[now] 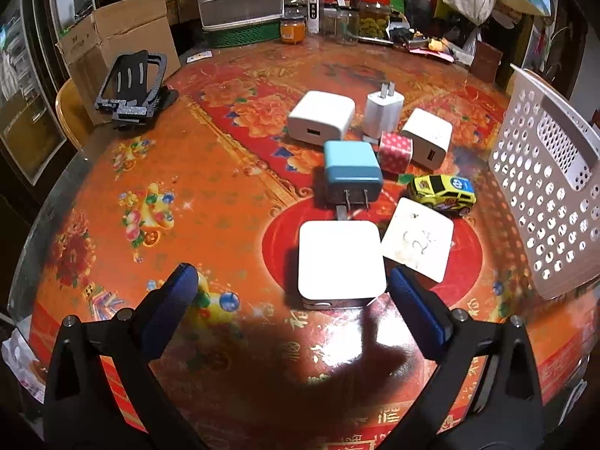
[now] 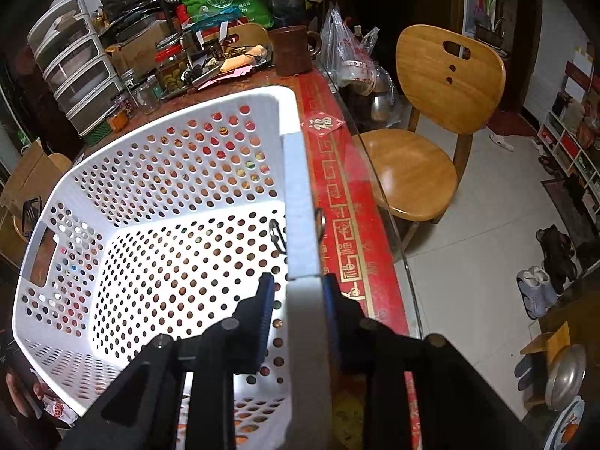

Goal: Organize rigid objects
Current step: 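Grasp the large flat white square charger with the left tool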

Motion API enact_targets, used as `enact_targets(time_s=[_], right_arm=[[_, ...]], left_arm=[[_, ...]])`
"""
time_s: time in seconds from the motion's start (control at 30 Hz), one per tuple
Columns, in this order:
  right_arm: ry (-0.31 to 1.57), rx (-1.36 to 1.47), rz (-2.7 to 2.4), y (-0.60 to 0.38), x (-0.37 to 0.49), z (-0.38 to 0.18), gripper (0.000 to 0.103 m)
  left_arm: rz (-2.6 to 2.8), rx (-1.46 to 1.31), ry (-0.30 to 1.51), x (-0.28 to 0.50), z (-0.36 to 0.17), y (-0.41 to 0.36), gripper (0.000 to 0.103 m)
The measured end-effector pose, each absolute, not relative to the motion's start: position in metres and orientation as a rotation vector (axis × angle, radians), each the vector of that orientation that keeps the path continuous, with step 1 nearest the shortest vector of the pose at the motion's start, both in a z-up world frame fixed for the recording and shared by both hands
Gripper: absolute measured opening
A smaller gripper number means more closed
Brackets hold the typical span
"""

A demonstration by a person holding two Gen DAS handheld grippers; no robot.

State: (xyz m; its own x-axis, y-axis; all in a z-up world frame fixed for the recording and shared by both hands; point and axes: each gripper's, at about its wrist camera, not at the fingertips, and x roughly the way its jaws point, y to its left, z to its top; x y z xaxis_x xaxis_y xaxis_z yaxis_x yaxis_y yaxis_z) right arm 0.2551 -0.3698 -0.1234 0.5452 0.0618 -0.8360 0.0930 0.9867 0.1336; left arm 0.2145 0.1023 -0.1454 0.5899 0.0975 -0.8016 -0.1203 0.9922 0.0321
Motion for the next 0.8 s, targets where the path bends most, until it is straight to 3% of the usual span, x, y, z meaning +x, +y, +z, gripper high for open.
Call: enact_targets(time_s=[0.1, 0.3, 0.57, 0.7, 0.8], right_arm=[[0.998, 0.171, -0.022, -0.370, 0.255, -0.123, 0.025], [1.008, 0.169, -0.026, -0.370, 0.256, -0.123, 0.025], [1.009, 0.171, -0.021, -0.369, 0.255, -0.124, 0.025], [1.008, 0.173, -0.020, -0.369, 0.255, -0.124, 0.025], [1.008, 0.172, -0.019, -0.370, 0.255, -0.124, 0.025]], left_arm=[[0.121, 0.005, 0.940, 0.219, -0.150, 0.099, 0.097], [0.073, -0.051, 0.942, 0.224, -0.150, 0.103, 0.077], [0.083, -0.021, 0.964, 0.226, -0.161, 0.101, 0.071], [0.071, -0.022, 0.955, 0.227, -0.159, 0.100, 0.044], [0.099, 0.001, 0.960, 0.230, -0.158, 0.100, 0.043]])
